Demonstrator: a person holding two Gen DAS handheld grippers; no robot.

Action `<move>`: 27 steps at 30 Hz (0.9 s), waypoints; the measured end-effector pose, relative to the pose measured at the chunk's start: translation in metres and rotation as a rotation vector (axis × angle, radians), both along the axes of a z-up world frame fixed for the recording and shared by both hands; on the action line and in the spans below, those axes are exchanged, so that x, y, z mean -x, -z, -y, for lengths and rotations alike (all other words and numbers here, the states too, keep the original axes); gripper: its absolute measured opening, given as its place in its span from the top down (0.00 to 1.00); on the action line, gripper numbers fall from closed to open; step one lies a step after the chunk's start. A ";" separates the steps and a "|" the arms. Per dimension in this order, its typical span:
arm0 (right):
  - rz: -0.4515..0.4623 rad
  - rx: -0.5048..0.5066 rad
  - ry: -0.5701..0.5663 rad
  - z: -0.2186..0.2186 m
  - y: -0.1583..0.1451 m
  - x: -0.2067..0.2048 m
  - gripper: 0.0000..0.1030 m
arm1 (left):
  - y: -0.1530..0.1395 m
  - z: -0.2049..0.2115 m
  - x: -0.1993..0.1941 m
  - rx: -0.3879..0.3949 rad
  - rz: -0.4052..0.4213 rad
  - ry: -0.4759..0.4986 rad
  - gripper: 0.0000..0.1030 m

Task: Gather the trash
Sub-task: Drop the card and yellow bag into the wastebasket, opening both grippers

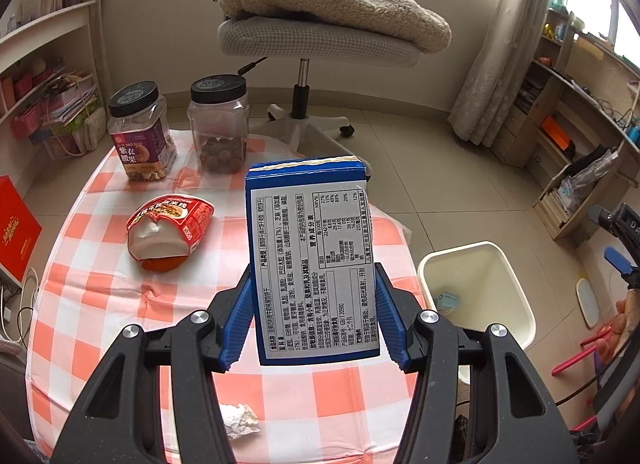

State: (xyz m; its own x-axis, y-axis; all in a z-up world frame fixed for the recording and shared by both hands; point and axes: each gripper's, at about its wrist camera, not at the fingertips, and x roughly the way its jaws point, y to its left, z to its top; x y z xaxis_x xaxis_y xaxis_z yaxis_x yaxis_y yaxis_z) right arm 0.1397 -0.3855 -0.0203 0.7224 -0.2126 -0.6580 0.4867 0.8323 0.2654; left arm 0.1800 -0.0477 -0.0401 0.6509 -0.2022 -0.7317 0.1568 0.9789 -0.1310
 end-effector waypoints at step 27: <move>0.118 -0.140 0.145 0.066 -0.014 0.029 0.08 | 0.009 0.206 -0.010 -0.041 -0.058 0.299 0.16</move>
State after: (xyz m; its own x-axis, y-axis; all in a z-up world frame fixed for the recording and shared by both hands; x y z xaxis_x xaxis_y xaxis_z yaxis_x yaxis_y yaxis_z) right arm 0.1102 -0.4519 -0.0065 0.7647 -0.2322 -0.6011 0.5571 0.7071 0.4356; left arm 0.1902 -0.2536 -0.0489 0.5239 -0.3484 -0.7772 0.4326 0.8949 -0.1096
